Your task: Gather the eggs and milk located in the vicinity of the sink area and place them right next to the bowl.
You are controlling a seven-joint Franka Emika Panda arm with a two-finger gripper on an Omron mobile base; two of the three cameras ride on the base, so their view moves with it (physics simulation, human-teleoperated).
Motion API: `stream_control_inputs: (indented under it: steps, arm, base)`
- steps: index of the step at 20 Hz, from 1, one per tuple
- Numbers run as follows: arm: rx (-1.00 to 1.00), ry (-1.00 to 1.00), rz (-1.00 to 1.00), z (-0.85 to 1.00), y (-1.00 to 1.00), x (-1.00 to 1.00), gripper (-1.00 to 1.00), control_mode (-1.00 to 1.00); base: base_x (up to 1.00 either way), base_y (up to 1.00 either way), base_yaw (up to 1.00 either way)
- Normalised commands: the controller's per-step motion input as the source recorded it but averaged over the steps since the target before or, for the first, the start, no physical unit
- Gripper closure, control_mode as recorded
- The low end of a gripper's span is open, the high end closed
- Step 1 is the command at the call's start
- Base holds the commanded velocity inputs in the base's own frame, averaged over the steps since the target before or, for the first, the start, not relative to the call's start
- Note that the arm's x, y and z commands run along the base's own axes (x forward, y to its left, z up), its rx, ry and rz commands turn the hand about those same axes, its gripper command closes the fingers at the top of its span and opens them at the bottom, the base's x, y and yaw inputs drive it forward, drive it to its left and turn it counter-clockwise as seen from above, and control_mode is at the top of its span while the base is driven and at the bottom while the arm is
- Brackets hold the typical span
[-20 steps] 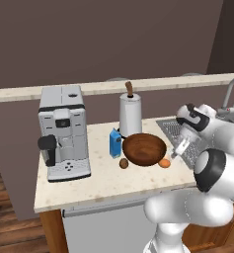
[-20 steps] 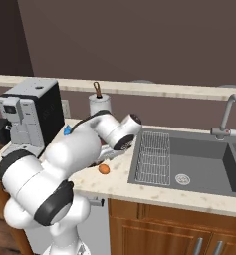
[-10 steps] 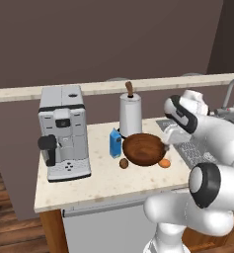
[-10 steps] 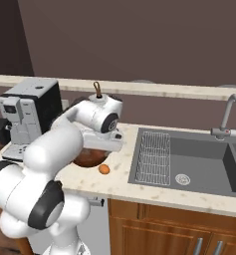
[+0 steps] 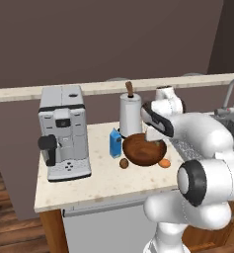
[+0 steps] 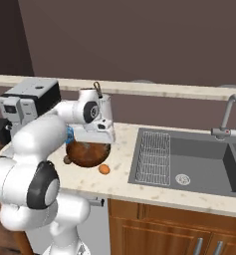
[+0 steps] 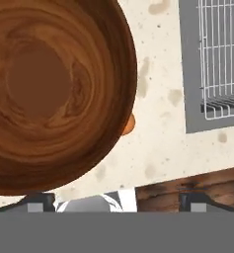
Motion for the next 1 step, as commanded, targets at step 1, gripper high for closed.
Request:
stream_control_inputs:
  steps: [1]
  arm:
    - [-0.21, -0.07, -0.51, 0.21, 0.64, -0.13, -1.0, -1.0]
  base:
    - [0.0, 0.0, 0.0]
